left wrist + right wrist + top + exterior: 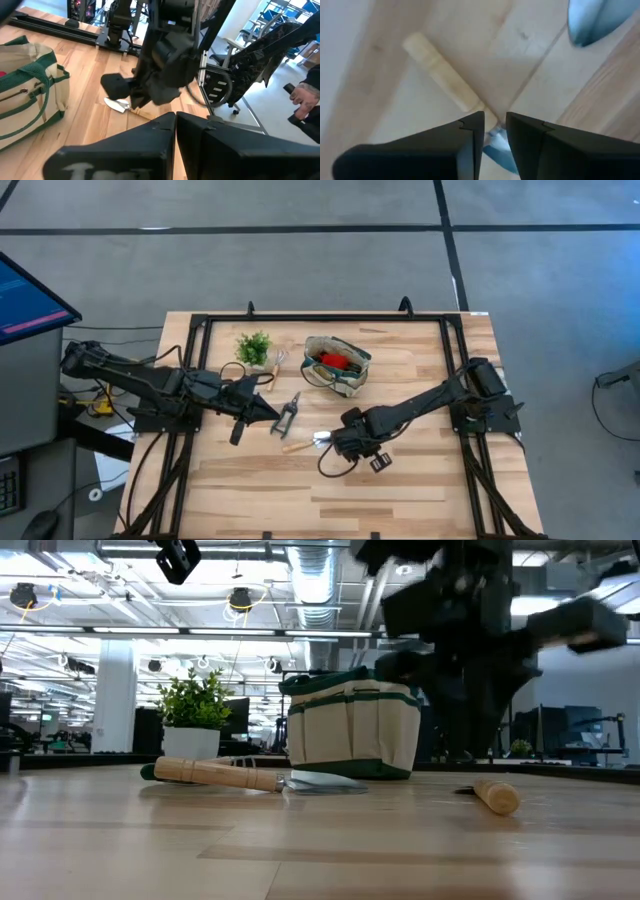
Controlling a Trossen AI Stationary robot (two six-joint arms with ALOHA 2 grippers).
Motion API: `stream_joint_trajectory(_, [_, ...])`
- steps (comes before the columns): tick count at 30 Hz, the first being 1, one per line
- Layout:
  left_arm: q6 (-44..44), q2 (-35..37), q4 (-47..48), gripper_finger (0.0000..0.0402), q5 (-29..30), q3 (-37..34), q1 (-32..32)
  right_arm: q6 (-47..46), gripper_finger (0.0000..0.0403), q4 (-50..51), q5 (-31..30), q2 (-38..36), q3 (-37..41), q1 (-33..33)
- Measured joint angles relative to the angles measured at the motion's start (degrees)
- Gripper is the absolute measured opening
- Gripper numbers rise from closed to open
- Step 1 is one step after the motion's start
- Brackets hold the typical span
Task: Pick & Place Garden tools in Gardening bag
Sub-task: Put the right trowel into the side pocket of the gardening bag
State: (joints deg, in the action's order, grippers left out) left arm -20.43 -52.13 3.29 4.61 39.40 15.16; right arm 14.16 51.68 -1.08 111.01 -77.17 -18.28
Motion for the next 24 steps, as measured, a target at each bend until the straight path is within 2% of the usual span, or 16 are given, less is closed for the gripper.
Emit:
stream_joint_trajectory(6, [0.00, 0.01, 0.04, 0.0003, 0.01, 0.00, 0.00, 2.78, 0.0107, 0.14, 0.93, 1.80, 0.02, 0.29])
stream_joint_trajectory(16, [0.00, 0.01, 0.09, 0.0003, 0.01, 0.00, 0.00, 6.91, 0.0211, 0.32, 1.05, 1.77, 0.00, -1.28])
stream_joint_trajectory(20, [0.00, 0.01, 0.09, 0.0003, 0.01, 0.00, 0.00, 7.21, 0.0221, -0.20, 1.07, 2.86, 0.36, -1.19])
stream_joint_trajectory(24, [-0.36, 0.01, 0.09, 0.0003, 0.01, 0.00, 0.00, 6.92, 0.0210, -3.14, 1.05, 2.70, 3.29, -0.77])
